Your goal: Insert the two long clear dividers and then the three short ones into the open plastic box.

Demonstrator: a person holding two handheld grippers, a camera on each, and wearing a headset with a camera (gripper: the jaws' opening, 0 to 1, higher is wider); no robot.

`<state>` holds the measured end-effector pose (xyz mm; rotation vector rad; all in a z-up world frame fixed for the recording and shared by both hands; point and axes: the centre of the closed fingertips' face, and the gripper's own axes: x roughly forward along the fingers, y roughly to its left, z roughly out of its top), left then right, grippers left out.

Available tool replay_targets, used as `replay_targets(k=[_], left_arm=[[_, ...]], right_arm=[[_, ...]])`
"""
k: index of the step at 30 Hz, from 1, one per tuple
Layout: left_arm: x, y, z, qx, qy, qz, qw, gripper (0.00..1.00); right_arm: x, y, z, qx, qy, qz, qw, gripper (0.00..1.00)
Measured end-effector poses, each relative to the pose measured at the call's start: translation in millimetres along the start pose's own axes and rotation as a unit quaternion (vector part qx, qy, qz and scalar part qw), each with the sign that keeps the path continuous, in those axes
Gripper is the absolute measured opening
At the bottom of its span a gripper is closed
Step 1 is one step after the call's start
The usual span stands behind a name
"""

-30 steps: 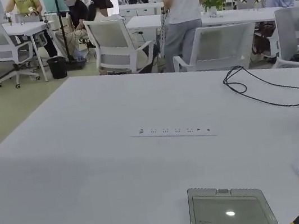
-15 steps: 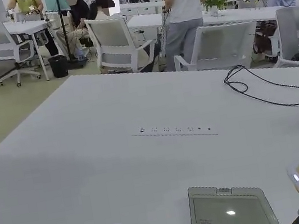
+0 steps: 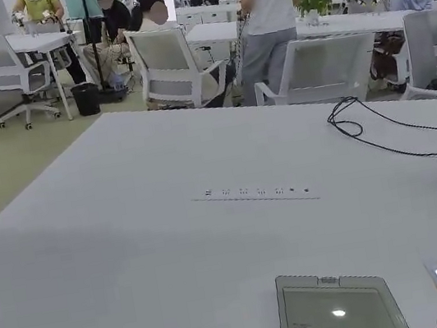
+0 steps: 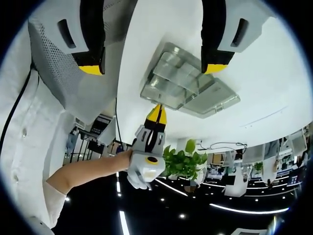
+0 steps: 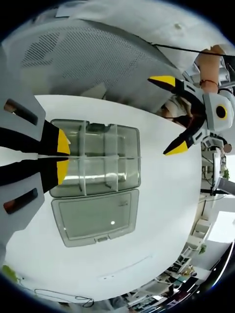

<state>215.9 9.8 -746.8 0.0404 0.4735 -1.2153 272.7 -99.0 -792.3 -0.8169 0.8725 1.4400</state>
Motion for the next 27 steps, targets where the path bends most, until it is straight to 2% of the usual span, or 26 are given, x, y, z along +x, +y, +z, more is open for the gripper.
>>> replay_targets(k=[11,19,27], left_arm=[[0.5,0.0,-2.6,0.0,0.004,-0.001,1.0,0.82],[0.4,0.7,-3.5,-0.001,0.006,0.0,1.0,0.81],[0.2,1.3,-2.4,-0.001,0.003,0.001,1.0,0.81]], right_arm=[[11.3,0.8,-5.4,-0.002,-0.003,0.0,1.0,0.03],[18.9,0.5,-9.0,-0.026,0.014,0.001,0.9996,0.03],[9.9,-0.4,-4.5,-0.018,0.012,0.009,0.9997,0.03]])
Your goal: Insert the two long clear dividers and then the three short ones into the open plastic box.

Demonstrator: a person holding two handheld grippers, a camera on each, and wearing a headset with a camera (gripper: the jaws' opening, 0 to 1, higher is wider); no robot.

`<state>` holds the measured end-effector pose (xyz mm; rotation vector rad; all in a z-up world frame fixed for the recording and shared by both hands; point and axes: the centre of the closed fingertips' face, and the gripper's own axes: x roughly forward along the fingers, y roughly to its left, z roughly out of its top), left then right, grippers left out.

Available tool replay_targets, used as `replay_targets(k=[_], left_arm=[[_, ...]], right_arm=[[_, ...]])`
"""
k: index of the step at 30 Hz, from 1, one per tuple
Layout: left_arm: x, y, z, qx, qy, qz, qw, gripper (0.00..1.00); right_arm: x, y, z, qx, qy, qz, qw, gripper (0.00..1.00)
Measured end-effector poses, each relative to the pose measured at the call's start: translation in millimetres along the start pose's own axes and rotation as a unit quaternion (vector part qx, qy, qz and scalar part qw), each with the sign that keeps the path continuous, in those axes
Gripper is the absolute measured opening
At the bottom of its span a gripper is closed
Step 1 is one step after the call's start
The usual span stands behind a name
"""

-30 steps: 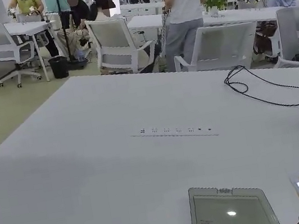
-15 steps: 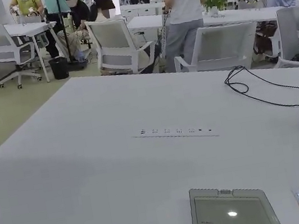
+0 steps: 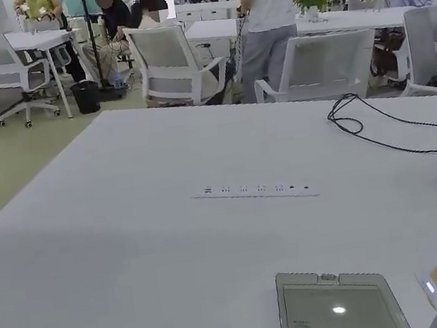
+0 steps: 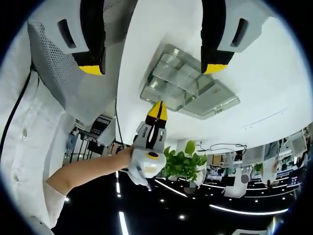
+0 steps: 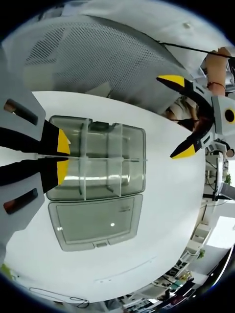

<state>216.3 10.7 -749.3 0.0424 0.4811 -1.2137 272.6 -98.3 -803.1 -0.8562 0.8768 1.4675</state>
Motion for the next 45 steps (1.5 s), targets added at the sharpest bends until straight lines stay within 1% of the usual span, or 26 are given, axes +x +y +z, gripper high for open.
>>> replay_targets(k=[6,13,17,21,22,23,26,30,31,33,42,45], left_arm=[[1.4,-1.9,2.9,0.001,-0.005,0.001,1.0,0.81],[1.1,-3.4,4.0,0.0,-0.009,0.002,1.0,0.81],[0.7,-3.0,2.9,-0.001,-0.008,0.002,1.0,0.81],[0.2,-1.0,4.6,0.0,-0.011,0.004,0.9999,0.81],[0.2,-0.6,4.4,0.001,-0.01,0.004,0.9999,0.8],[0.4,-0.2,4.2,0.001,-0.009,0.003,1.0,0.81],[1.0,0.4,4.4,0.0,-0.009,0.002,1.0,0.8],[1.1,0.8,5.6,0.001,-0.011,0.002,0.9999,0.8],[1.1,1.3,5.3,-0.001,-0.01,0.002,0.9999,0.8],[1.2,1.3,4.6,0.0,-0.009,0.002,1.0,0.8],[1.2,1.0,4.0,-0.004,-0.009,0.003,0.9999,0.8],[1.2,0.9,3.8,-0.004,-0.009,0.002,1.0,0.8]], right_arm=[[-4.9,0.7,4.2,-0.007,0.009,0.006,0.9999,0.03],[-5.7,0.5,4.6,-0.017,0.022,0.016,0.9995,0.03],[-6.6,0.5,5.5,-0.022,0.028,0.022,0.9991,0.03],[-7.0,1.0,5.9,-0.027,0.033,0.025,0.9988,0.03],[-9.3,-2.6,7.2,-0.046,0.038,0.016,0.998,0.03],[-8.8,0.7,7.9,-0.042,0.038,0.024,0.9981,0.03],[-8.3,-0.8,6.4,-0.042,0.041,0.025,0.998,0.03],[-8.4,-1.2,5.6,-0.03,0.038,0.025,0.9985,0.03],[-8.6,-0.9,5.6,-0.02,0.036,0.026,0.9988,0.03],[-8.4,-1.3,5.4,-0.024,0.033,0.026,0.9988,0.03],[-5.2,-1.8,1.3,-0.005,0.028,0.025,0.9993,0.03],[-5.2,-1.6,1.9,-0.01,0.03,0.023,0.9992,0.03]])
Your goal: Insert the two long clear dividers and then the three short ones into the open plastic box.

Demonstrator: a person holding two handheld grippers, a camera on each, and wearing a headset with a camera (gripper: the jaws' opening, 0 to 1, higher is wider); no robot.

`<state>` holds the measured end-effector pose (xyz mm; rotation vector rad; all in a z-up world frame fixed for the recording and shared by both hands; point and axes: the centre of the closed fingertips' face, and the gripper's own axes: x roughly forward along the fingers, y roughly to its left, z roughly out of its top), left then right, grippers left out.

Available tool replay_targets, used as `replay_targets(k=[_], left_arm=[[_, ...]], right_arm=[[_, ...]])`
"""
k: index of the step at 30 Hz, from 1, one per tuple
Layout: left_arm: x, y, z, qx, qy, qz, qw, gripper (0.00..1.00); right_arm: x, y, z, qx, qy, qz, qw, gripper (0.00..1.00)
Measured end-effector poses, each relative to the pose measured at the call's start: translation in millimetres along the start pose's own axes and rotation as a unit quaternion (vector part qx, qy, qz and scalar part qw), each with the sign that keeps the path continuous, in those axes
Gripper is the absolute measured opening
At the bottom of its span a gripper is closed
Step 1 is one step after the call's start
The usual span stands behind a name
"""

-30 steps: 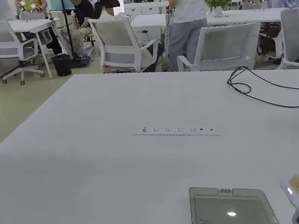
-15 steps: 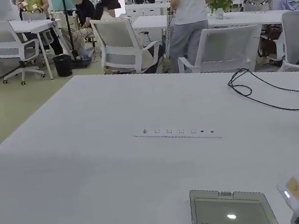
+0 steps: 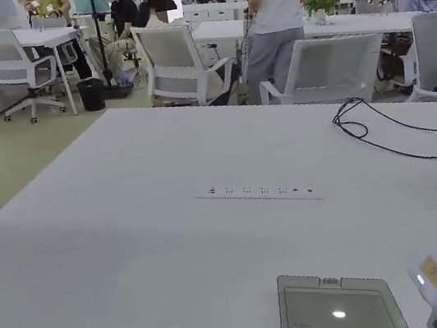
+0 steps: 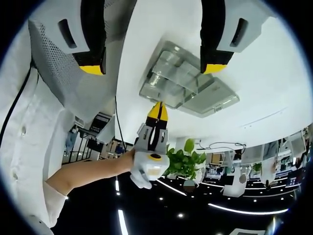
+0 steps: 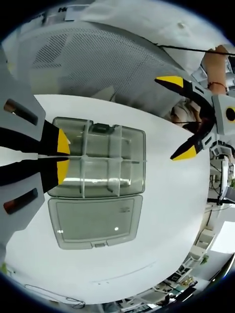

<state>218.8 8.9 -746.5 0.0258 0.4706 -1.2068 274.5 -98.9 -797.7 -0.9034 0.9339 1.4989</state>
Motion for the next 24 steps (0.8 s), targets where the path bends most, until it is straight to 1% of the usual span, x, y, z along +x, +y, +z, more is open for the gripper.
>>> replay_targets(k=[7,13,19,24], left_arm=[[0.9,0.0,1.0,0.0,-0.002,0.0,1.0,0.79],[0.5,-0.2,1.9,0.0,-0.005,0.0,1.0,0.79],[-0.5,0.1,3.0,0.0,-0.007,0.002,1.0,0.79],[-1.6,0.0,1.3,0.0,-0.005,0.002,1.0,0.8]], right_arm=[[-1.5,0.4,1.1,-0.01,0.008,-0.005,0.9999,0.03],[-4.3,1.3,2.1,0.002,0.006,-0.006,1.0,0.03],[-3.1,1.0,2.0,-0.003,0.007,-0.005,1.0,0.03],[-0.3,1.0,-0.2,0.003,0.002,-0.005,1.0,0.03]])
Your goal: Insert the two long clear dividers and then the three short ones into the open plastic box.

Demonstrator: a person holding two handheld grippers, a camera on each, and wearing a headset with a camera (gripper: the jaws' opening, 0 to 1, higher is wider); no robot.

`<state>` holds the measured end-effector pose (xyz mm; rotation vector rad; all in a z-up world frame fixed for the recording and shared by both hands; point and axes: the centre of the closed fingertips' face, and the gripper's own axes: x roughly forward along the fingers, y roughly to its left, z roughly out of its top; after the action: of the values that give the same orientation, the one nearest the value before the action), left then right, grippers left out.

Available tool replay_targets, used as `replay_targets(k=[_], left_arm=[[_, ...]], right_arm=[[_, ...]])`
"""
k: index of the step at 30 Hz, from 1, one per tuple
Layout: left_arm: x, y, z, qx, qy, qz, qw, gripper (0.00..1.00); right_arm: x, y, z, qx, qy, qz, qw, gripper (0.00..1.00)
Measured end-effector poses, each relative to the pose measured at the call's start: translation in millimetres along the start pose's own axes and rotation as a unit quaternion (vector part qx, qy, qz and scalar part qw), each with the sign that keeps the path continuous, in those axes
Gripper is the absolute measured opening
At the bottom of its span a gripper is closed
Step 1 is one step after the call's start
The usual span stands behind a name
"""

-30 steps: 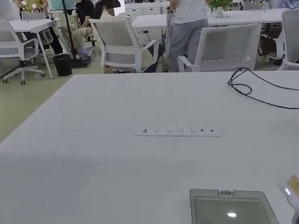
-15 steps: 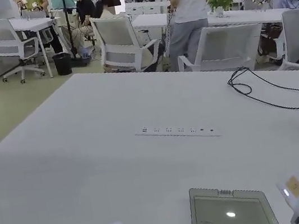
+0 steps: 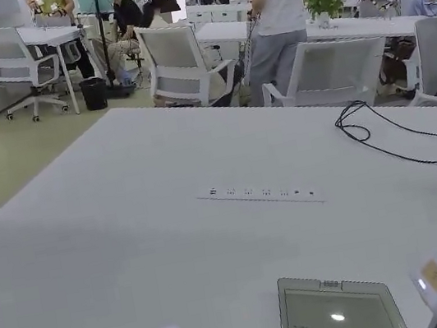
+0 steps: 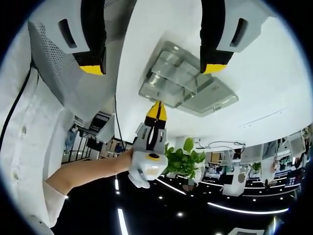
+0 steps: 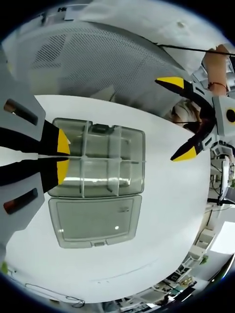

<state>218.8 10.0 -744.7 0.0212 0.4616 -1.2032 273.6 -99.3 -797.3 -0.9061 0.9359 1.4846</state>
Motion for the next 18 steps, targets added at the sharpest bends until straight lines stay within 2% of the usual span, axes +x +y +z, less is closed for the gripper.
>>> replay_targets(k=[10,18], left_arm=[[-0.9,1.6,-3.6,0.0,0.005,0.0,1.0,0.8],[-1.6,3.1,-6.1,0.0,0.009,0.001,1.0,0.81]], right_arm=[[7.3,-0.3,-2.3,0.0,-0.014,-0.006,0.9999,0.03],[16.7,-0.5,-5.6,-0.008,-0.003,-0.012,0.9999,0.03]])
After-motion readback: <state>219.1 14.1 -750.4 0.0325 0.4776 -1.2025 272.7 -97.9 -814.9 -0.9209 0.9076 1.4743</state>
